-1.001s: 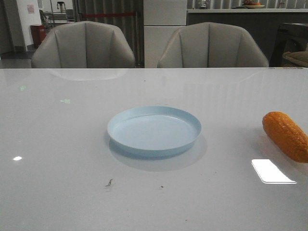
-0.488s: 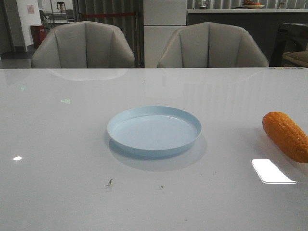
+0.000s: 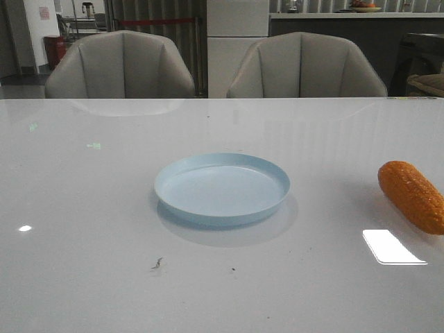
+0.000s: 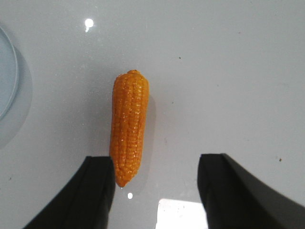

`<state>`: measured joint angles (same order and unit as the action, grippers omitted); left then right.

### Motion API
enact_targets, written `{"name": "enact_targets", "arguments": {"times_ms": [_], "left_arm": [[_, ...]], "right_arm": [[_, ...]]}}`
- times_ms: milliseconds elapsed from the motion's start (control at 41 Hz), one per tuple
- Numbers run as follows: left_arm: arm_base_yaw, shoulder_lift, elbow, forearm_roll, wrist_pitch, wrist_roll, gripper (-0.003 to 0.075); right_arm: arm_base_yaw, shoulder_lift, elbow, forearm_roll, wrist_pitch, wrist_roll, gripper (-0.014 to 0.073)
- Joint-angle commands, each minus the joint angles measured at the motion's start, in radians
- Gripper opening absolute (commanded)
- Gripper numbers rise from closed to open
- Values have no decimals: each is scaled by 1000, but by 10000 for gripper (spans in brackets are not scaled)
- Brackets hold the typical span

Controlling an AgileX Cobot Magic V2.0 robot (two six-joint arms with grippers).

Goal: Place corn on plate with both arms

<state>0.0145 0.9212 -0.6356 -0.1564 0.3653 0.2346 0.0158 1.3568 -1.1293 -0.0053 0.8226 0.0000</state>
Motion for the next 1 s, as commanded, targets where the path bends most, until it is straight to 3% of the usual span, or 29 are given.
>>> {"name": "enact_targets", "arguments": {"times_ms": [0,342,488,977], "left_arm": [[0,-15,-28,-14,-73,3,400],[0,-13,-28,-14,-73,3,400],[0,-12,-28,-14,-73,3,401],[0,-11,-28,-14,-73,3,400]], "right_arm": [[2,74,-137,-7,17,-24,492],[2,383,-383,46,160,-61,492],[7,471,-395,116,214,-94,492],[51,593,-394,125,151,-94,492]]}}
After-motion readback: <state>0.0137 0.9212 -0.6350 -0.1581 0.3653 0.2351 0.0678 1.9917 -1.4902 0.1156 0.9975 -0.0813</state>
